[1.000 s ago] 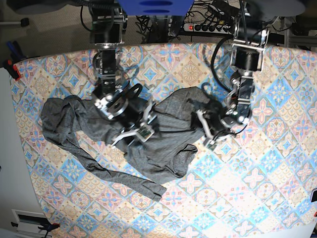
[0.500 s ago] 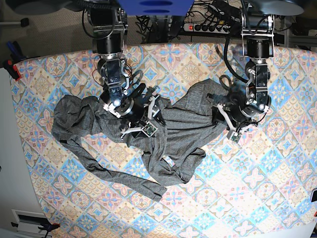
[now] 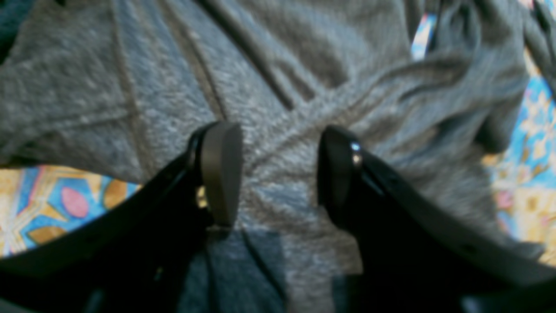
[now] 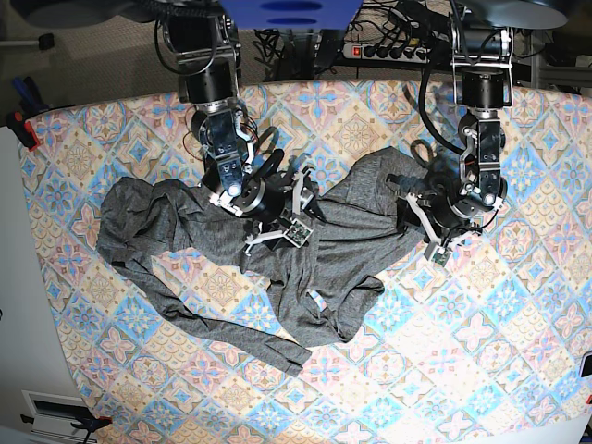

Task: Layout the t-shirt on the table in an organized manner, then fold the t-shirt properly
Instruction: 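Grasp the grey shirt fabric with both grippers near its middle, then pull the shirt with the right gripper away from the left gripper, stretching it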

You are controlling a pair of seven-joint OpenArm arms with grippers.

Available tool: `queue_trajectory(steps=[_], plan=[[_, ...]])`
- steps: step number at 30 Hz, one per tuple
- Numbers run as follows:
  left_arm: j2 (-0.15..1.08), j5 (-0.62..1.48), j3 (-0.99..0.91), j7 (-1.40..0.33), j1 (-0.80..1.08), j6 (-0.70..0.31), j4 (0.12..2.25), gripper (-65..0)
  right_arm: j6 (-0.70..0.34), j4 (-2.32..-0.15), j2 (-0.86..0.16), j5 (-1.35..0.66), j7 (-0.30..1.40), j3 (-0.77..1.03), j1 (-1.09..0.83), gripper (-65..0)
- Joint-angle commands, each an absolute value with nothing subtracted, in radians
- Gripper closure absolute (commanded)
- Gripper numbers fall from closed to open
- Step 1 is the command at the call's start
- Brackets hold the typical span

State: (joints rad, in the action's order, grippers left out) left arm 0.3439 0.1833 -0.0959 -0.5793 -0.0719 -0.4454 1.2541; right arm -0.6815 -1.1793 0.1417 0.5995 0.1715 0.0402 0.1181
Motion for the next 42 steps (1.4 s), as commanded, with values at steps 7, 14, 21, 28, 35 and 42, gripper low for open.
queue_trajectory(steps=[7, 14, 21, 28, 35, 42], plan=[[0.361, 0.073, -0.097, -0.759, -0.039, -0.407, 1.228, -33.3, -0.682, -1.196, 0.148, 0.591, 0.163, 0.047, 0.131, 0.0], [0.36, 0.07, -0.097, -0.759, -0.039, -0.407, 1.228, -33.3, -0.682, -1.297, 0.148, 0.591, 0.171, 0.047, 0.13, 0.0], [0.36, 0.068, -0.097, -0.759, -0.039, -0.407, 1.228, -33.3, -0.682, -1.435, 0.147, 0.593, 0.173, 0.051, 0.128, 0.0], [0.36, 0.068, -0.097, -0.759, -0.039, -0.407, 1.228, -33.3, -0.682, -1.463, 0.147, 0.595, 0.174, 0.16, 0.127, 0.0], [0.36, 0.068, -0.097, -0.759, -0.039, -0.407, 1.228, -33.3, -0.682, -1.463, 0.147, 0.595, 0.173, 0.291, 0.127, 0.0], [0.36, 0.068, -0.096, -0.759, -0.041, -0.407, 1.228, -33.3, -0.682, -1.463, 0.147, 0.595, 0.173, 0.407, 0.127, 0.0]])
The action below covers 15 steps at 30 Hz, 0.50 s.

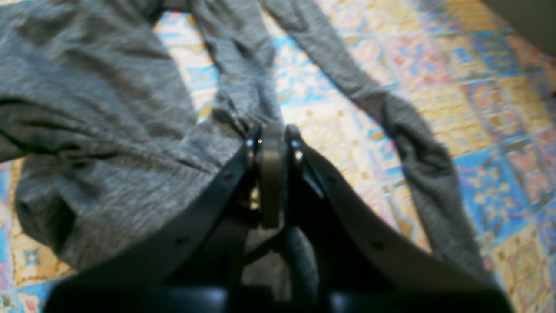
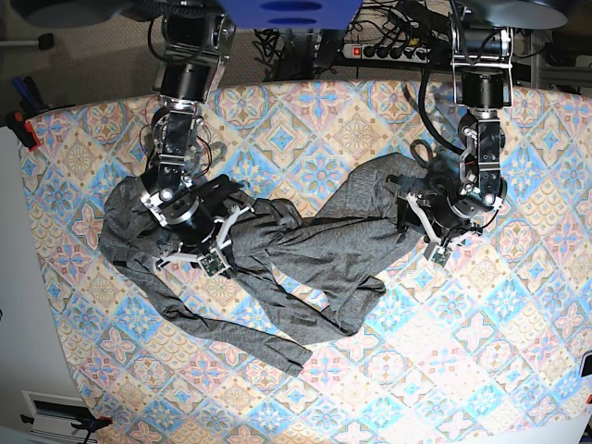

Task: Layout the t-shirt on the table in an organized manner, then fold the t-shirt properly
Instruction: 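Pull the shirt with the right gripper away from the left gripper, stretching it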

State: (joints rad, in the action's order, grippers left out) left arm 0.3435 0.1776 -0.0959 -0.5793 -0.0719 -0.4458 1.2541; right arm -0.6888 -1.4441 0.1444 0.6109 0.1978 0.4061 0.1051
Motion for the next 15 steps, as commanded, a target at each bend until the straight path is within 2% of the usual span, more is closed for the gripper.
queue_trajectory(steps=[1, 6, 12, 15], plan=[[0.36, 0.068, -0.096, -0.759, -0.041, -0.407, 1.228, -33.3, -0.682, -1.463, 0.147, 0.595, 0.173, 0.421, 0.127, 0.0], [0.36, 0.068, -0.096, -0.759, -0.041, -0.407, 1.228, -33.3, -0.682, -1.497, 0.147, 0.595, 0.173, 0.527, 0.128, 0.0], [0.36, 0.068, -0.096, -0.756, -0.042, -0.407, 1.228, -33.3, -0.682, -1.695, 0.147, 0.591, 0.17, 0.759, 0.128, 0.0], [0.36, 0.068, -0.096, -0.756, -0.044, -0.407, 1.228, -33.3, -0.682, -1.745, 0.151, 0.588, 0.171, 0.819, 0.081, 0.0]])
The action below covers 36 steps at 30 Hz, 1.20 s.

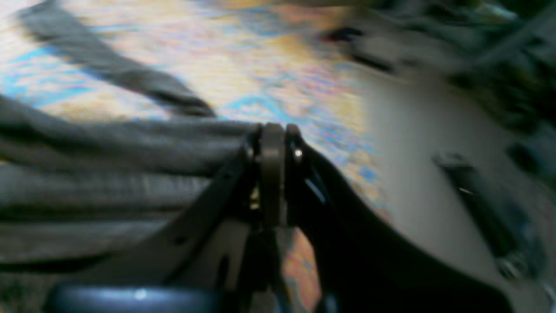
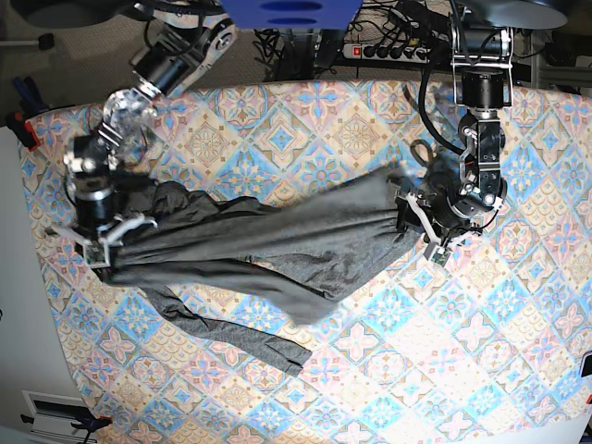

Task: Layout the t-shirt on the table in an organized manner, then fold the t-shirt properly
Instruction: 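Pull the shirt with the right gripper away from the left gripper, stretching it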

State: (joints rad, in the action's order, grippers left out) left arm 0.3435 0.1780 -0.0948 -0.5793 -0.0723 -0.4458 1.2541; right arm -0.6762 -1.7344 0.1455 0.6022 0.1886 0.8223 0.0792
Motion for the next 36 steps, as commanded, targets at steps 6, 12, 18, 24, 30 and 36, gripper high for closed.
queue_trajectory(steps=[6, 12, 18, 24, 30, 36], plan=[[0.36, 0.067, -0.096, -0.757, -0.076, -0.407, 1.224, -33.3, -0.682, -1.793, 0.151, 0.509, 0.163, 0.817, -0.104, 0.0], [0.36, 0.067, -0.094, -0.797, -0.134, -0.407, 1.224, -33.3, -0.687, -1.811, 0.151, 0.384, 0.162, 0.771, -0.269, 0.0], [0.358, 0.067, -0.096, -0.848, -0.18, -0.406, 1.224, -33.2, -0.698, -1.802, 0.151, 0.38, 0.173, 0.776, -0.289, 0.0], [0.341, 0.067, -0.096, -0.849, -0.191, -0.403, 1.225, -33.2, -0.698, -1.802, 0.151, 0.38, 0.242, 0.889, -0.288, 0.0], [0.338, 0.067, -0.096, -0.849, -0.186, -0.403, 1.225, -33.2, -0.698, -1.801, 0.151, 0.367, 0.38, 1.046, -0.288, 0.0], [0.338, 0.067, -0.096, -0.849, -0.186, -0.403, 1.227, -33.2, -0.698, -1.788, 0.153, 0.344, 0.472, 1.086, -0.326, 0.0]])
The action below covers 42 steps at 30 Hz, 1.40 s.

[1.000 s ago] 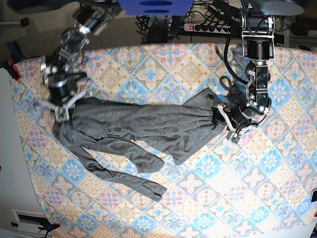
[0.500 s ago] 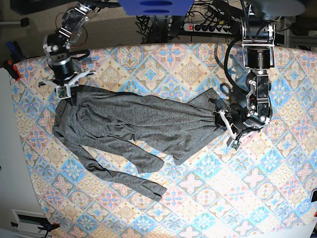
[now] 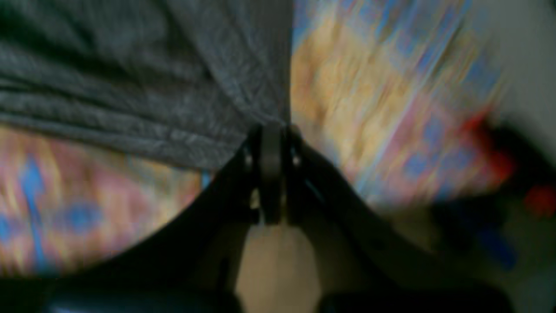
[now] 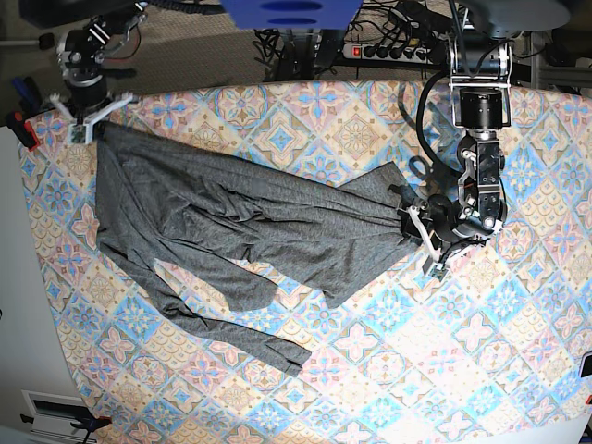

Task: Layout the t-shirt on the table in an organized manner, then fold the t-shirt properly
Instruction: 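Pull the shirt with the right gripper away from the left gripper, stretching it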

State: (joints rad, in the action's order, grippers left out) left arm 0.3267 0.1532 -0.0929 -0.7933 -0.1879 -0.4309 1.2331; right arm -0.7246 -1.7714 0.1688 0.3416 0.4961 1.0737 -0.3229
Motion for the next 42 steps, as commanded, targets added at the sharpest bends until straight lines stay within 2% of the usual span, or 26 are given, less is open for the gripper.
queue_trajectory(steps=[1, 4, 6, 16, 21, 26, 30, 34, 38, 42], plan=[[0.338, 0.067, -0.096, -0.849, -0.186, -0.403, 1.227, -33.2, -0.698, -1.79, 0.153, 0.343, 0.518, 1.086, -0.328, 0.0], [0.338, 0.067, -0.096, -0.849, -0.186, -0.403, 1.228, -33.2, -0.698, -1.79, 0.153, 0.34, 0.659, 1.15, -0.32, 0.0], [0.338, 0.067, -0.096, -0.849, -0.186, -0.403, 1.228, -33.2, -0.698, -1.787, 0.153, 0.337, 0.693, 1.187, -0.311, 0.0], [0.338, 0.067, -0.096, -0.849, -0.186, -0.403, 1.228, -33.2, -0.698, -1.817, 0.153, 0.318, 0.693, 1.224, -0.295, 0.0], [0.338, 0.067, -0.094, -0.849, -0.186, -0.404, 1.228, -33.2, -0.698, -1.873, 0.153, 0.318, 0.691, 1.224, -0.228, -0.2], [0.337, 0.067, -0.093, -0.849, -0.186, -0.404, 1.228, -33.2, -0.698, -1.885, 0.151, 0.32, 0.69, 1.219, -0.125, -19.3], [0.337, 0.067, -0.093, -0.849, -0.185, -0.404, 1.228, -33.2, -0.698, -1.877, 0.147, 0.321, 0.69, 1.219, -0.007, -28.1], [0.337, 0.067, -0.093, -0.849, -0.185, -0.404, 1.228, -33.2, -0.698, -1.834, 0.122, 0.321, 0.677, 1.204, 0.082, -28.9], [0.337, 0.067, -0.093, -0.849, -0.18, -0.404, 1.228, -33.2, -0.698, -1.722, 0.059, 0.323, 0.582, 1.096, 0.101, -28.9], [0.337, 0.067, -0.093, -0.849, -0.171, -0.404, 1.228, -33.2, -0.698, -1.609, 0.058, 0.326, 0.509, 1.026, 0.101, -28.9]])
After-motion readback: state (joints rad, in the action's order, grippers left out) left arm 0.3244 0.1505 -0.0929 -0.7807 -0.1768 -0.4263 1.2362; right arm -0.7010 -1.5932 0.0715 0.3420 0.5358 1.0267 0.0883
